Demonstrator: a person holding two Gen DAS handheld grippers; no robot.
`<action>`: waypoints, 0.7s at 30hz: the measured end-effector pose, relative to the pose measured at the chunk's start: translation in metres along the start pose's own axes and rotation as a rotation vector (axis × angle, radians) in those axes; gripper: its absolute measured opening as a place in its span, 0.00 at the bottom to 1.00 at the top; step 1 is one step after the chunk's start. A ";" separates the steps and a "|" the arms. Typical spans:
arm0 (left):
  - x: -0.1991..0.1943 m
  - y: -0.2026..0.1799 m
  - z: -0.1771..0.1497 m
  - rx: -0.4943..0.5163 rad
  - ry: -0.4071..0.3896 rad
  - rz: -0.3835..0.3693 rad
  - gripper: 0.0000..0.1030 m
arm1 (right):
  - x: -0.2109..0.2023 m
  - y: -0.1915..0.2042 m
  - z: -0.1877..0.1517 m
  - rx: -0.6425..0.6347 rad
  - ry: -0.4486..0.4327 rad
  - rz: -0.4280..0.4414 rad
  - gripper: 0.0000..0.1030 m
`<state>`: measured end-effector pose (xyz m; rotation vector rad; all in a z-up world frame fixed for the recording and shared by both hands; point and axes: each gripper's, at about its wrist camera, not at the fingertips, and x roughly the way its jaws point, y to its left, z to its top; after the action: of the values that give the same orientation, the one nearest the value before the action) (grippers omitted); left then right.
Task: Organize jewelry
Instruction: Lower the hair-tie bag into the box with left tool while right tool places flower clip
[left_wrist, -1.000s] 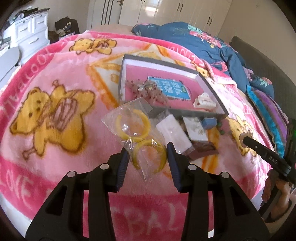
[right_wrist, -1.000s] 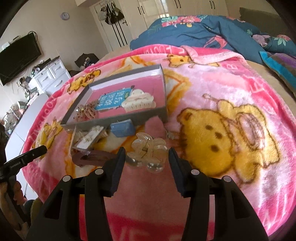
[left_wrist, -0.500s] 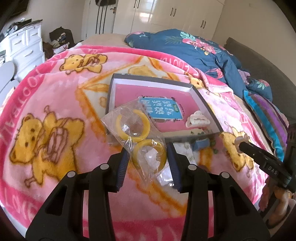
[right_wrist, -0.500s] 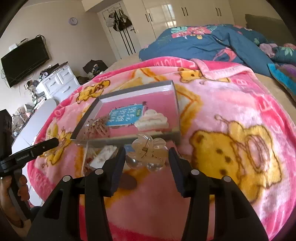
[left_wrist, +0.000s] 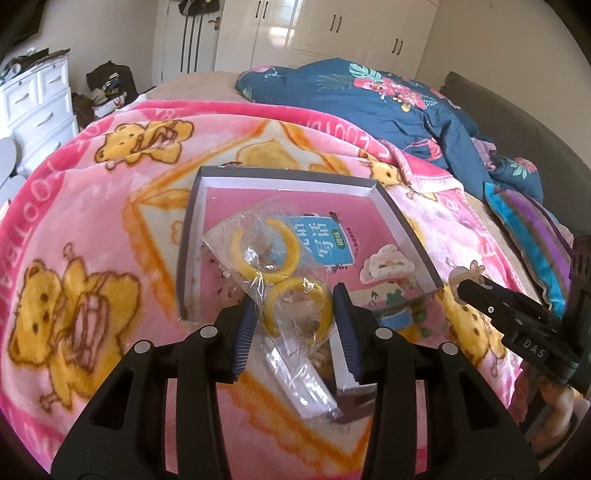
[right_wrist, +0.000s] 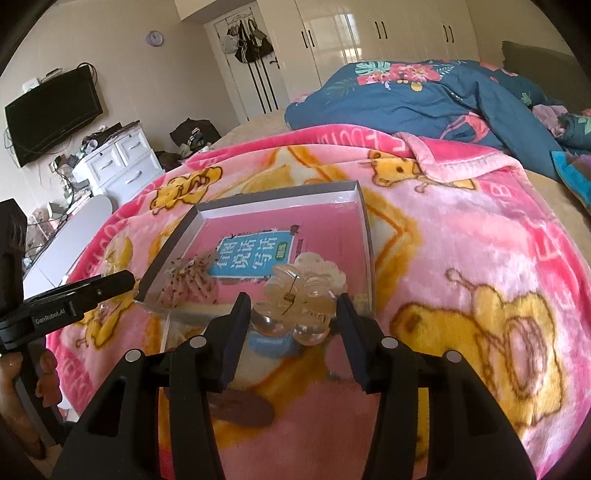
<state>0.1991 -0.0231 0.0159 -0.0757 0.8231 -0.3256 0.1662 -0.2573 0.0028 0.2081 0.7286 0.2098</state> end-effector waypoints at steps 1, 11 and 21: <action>0.002 0.000 0.001 0.002 -0.001 -0.001 0.31 | 0.003 -0.001 0.003 -0.001 0.000 -0.001 0.45; 0.034 -0.003 0.011 0.006 0.032 -0.001 0.32 | 0.040 -0.008 0.031 -0.011 0.024 -0.014 0.46; 0.064 -0.003 0.016 0.006 0.065 0.016 0.33 | 0.088 -0.014 0.056 -0.012 0.066 -0.048 0.45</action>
<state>0.2505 -0.0471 -0.0182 -0.0527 0.8864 -0.3167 0.2698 -0.2543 -0.0156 0.1732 0.7967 0.1756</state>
